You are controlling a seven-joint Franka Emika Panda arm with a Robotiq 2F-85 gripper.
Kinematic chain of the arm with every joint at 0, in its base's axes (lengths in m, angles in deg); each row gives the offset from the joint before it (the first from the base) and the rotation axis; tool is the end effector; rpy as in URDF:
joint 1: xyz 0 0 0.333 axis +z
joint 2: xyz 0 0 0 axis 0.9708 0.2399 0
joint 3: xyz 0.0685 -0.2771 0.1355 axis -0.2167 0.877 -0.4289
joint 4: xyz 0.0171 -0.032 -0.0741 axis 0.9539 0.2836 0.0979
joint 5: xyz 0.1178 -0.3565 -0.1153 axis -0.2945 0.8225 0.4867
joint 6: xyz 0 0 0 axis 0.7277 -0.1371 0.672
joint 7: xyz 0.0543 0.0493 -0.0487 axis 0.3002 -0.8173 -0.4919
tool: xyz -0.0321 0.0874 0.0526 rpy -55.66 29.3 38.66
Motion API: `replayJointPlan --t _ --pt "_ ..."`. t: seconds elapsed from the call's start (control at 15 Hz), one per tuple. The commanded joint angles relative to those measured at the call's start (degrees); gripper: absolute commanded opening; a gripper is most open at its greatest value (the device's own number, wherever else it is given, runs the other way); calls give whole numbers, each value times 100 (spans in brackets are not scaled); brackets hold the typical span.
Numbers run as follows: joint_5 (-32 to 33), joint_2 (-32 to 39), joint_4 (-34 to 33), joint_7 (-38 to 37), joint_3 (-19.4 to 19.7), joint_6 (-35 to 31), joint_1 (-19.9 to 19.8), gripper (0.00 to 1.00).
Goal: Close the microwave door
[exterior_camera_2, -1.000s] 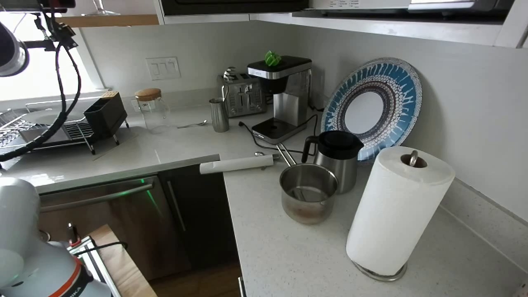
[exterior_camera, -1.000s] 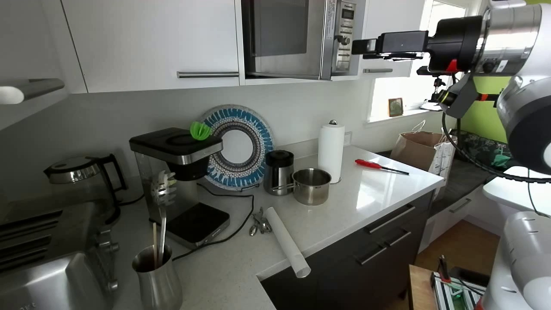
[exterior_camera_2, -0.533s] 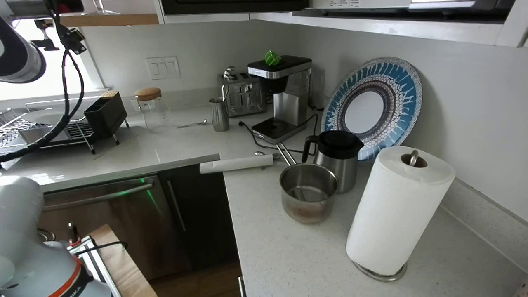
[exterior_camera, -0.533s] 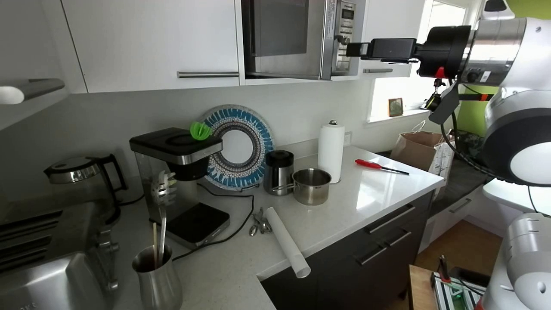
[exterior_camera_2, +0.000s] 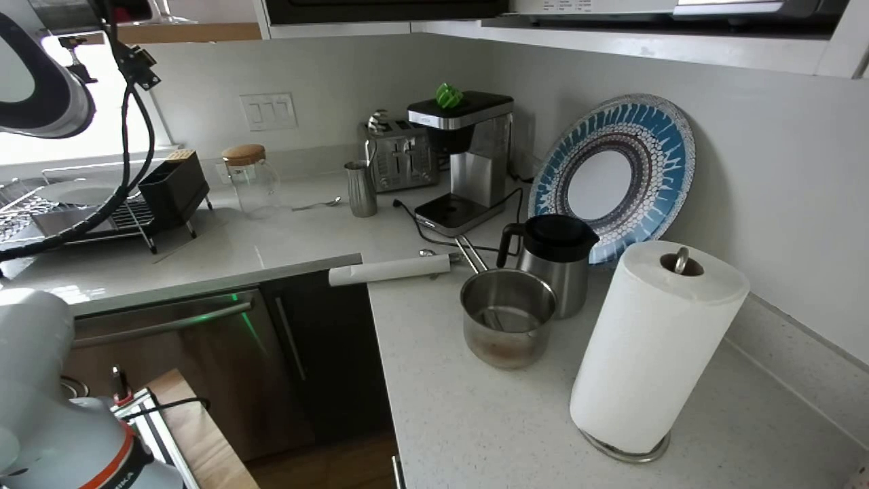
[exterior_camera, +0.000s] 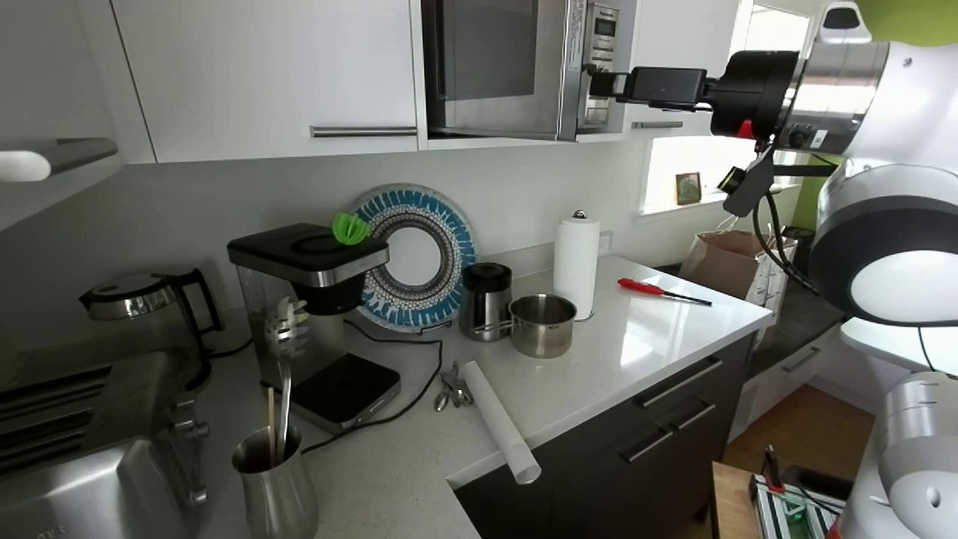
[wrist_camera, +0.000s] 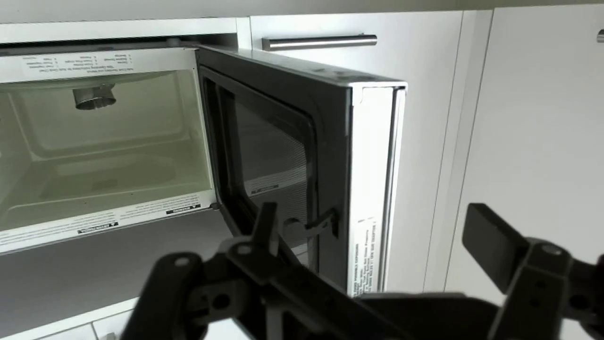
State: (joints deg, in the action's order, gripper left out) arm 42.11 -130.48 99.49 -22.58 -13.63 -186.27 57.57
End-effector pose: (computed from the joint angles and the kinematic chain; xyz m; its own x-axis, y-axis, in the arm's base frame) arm 0.2484 0.0764 0.7077 -0.1011 -0.0009 0.9949 -0.1455 -0.9892 -0.0157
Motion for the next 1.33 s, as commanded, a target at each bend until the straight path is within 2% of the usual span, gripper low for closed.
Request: replayJointPlan --t 0.0,0.13,0.2,0.27,0.33,0.4,0.67,0.73,0.8,0.93,1.0,1.27 --pt "-185 283 -111 103 -66 -216 -163 100" --pt "-248 298 -150 49 -99 -233 -372 100" --pt "-204 366 -138 201 95 -65 -29 100" --pt "-86 453 -103 472 403 155 569 100" --pt "-49 438 -52 638 674 433 997 100" --pt "-41 469 -44 769 890 565 1226 100" --pt "-47 260 -123 1642 2222 1709 2524 100" --pt "-58 96 -180 1729 2287 2017 2499 100" --pt "-107 280 -89 1509 1999 1515 2193 100" --pt "-127 193 -174 1733 2298 1811 2470 100" --pt "-98 230 -139 1673 2181 1485 2340 100" --pt "-117 512 -215 1595 1922 1029 2423 100"
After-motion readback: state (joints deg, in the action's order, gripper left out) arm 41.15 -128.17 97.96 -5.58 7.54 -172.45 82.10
